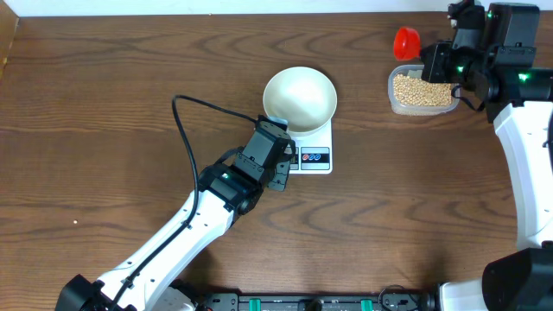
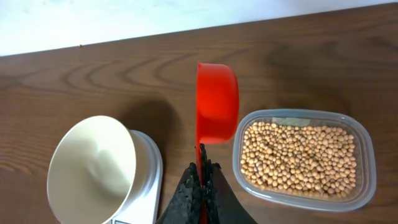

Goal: Scoop item into bowl and weigh 50g on scale
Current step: 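Pull the left gripper back from the scale buttons, then dip the scoop into the soybean tub with the right gripper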

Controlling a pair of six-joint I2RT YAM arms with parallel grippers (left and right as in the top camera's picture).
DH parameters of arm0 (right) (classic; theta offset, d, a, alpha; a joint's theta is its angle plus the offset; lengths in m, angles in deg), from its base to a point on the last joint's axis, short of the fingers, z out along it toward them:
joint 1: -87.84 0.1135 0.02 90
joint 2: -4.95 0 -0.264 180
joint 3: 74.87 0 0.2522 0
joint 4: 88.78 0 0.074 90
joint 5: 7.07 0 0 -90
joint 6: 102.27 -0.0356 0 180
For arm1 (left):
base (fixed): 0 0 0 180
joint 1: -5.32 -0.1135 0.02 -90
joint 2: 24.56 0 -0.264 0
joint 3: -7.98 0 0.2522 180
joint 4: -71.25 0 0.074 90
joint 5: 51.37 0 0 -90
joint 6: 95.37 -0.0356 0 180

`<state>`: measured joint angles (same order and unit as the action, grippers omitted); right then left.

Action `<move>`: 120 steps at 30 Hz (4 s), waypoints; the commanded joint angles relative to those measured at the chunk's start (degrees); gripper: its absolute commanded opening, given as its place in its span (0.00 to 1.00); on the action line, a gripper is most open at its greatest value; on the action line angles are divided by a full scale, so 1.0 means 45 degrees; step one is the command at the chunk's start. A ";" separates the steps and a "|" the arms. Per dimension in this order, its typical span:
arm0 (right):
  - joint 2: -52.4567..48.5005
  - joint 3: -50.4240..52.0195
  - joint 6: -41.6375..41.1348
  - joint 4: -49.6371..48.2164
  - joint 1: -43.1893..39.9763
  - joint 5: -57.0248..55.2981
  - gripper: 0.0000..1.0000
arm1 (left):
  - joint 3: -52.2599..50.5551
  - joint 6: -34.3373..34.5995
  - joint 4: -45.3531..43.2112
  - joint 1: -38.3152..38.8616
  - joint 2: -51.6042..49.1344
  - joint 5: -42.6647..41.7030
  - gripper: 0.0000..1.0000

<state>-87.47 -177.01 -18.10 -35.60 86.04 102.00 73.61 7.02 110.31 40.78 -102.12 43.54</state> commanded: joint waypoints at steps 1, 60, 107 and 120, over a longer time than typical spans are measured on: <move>-0.0015 0.0024 -0.0058 0.0112 0.0000 0.0126 0.01 | -0.0024 -0.0801 -0.0019 -0.0019 0.0457 0.0204 0.41; -0.7621 -0.6858 0.2176 0.8160 -0.1224 -0.0860 0.01 | -0.0024 -0.0792 -0.0005 -0.0019 0.0937 0.0204 0.99; -0.9554 -0.5081 0.5450 0.8184 -0.5799 0.9816 0.01 | -0.0029 -0.0797 0.0194 -0.0019 0.0923 0.0199 0.99; -0.9564 -0.3667 0.5450 0.6829 -0.6159 1.0783 0.01 | -0.0029 -0.0792 0.0194 -0.0019 0.0923 0.0199 0.99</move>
<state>-130.33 -194.12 5.33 -4.04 58.17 147.59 73.61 3.76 110.84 40.78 -98.34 43.54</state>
